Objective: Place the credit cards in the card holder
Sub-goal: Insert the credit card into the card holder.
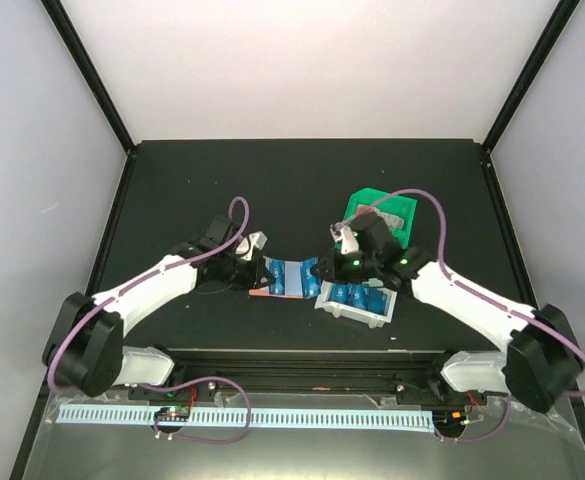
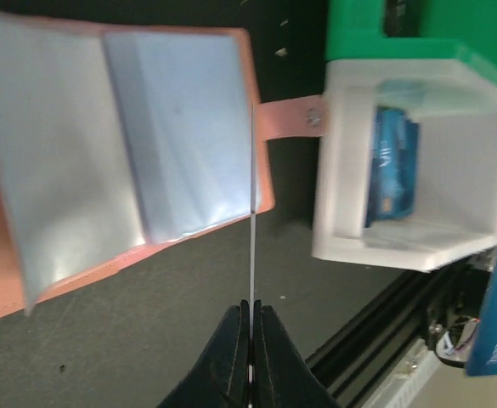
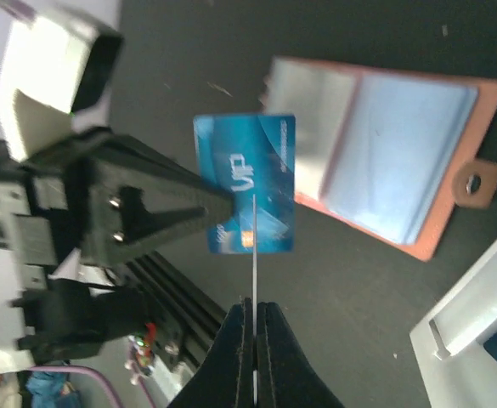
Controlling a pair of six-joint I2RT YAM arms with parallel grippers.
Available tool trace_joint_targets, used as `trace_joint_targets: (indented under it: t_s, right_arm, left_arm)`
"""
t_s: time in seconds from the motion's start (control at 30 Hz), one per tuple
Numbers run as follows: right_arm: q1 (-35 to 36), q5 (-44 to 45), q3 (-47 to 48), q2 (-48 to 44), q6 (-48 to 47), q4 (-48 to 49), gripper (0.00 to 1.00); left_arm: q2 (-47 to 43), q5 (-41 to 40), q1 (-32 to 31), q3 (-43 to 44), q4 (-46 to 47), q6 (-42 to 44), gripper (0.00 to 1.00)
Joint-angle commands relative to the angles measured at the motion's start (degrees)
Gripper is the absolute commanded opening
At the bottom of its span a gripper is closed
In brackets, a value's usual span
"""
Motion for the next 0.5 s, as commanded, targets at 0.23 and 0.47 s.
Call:
trace_joint_targets:
  t_s: [0.23,0.47]
  right_arm:
    - [6.15,12.93,2.46,12.69,-2.1,-5.36,0.01]
    - [6.19,21.46,2.49,15.48,-2.32,-11.77,0.01]
  left_arm:
    - [11.69,-2.47,0.46,6.08,-1.96,1.92,0.01]
    - [16.69,-2.9,0.68,7.58,-1.55,0.77,0.02]
